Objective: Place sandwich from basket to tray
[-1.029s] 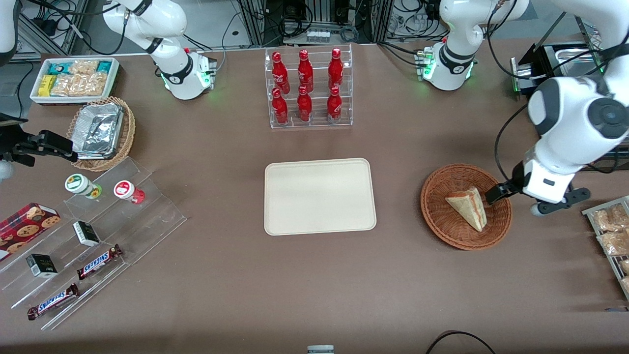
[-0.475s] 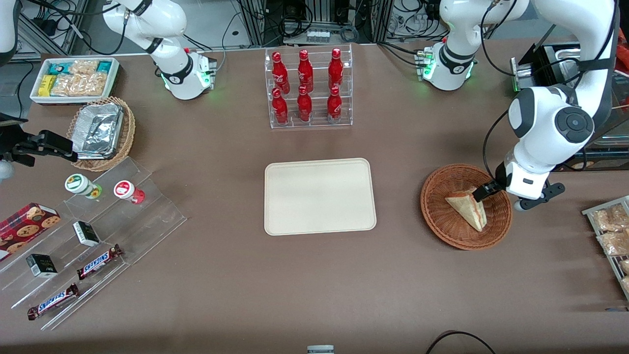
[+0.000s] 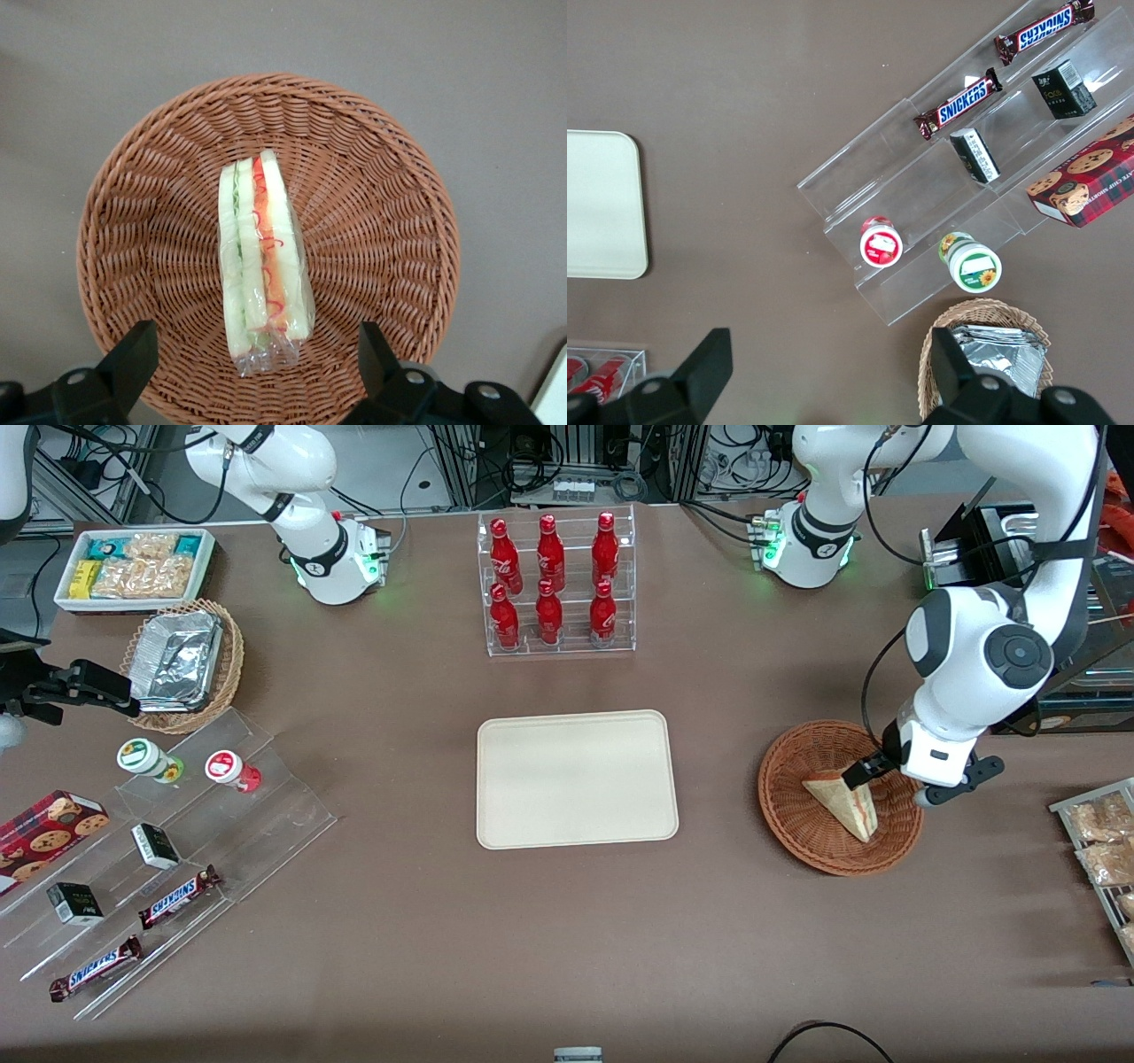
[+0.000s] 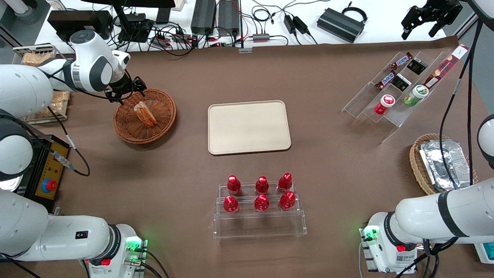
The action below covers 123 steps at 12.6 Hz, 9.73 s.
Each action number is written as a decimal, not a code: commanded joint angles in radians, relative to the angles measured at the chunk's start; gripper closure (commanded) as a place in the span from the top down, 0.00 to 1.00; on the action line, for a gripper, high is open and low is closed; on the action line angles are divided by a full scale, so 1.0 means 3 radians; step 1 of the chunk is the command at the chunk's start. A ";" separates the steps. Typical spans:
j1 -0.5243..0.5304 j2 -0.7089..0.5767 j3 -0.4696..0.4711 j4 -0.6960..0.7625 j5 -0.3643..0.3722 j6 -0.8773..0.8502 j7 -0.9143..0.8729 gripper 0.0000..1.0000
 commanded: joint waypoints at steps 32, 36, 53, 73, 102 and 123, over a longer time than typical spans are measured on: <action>-0.0215 0.0390 -0.0846 0.1869 0.0168 -0.1664 -0.0182 0.00; -0.0792 0.0809 -0.0841 0.2120 0.0305 -0.1649 -0.0519 0.00; -0.1887 0.2037 -0.0825 0.2401 0.0965 -0.0631 -0.1195 0.00; -0.1285 0.0923 -0.0815 0.2519 0.0648 -0.1678 -0.1328 0.99; -0.0348 -0.0545 0.0161 0.1911 0.0121 -0.2897 0.1392 0.99; -0.0174 -0.0530 0.0376 0.1982 -0.0124 -0.2758 0.1423 0.99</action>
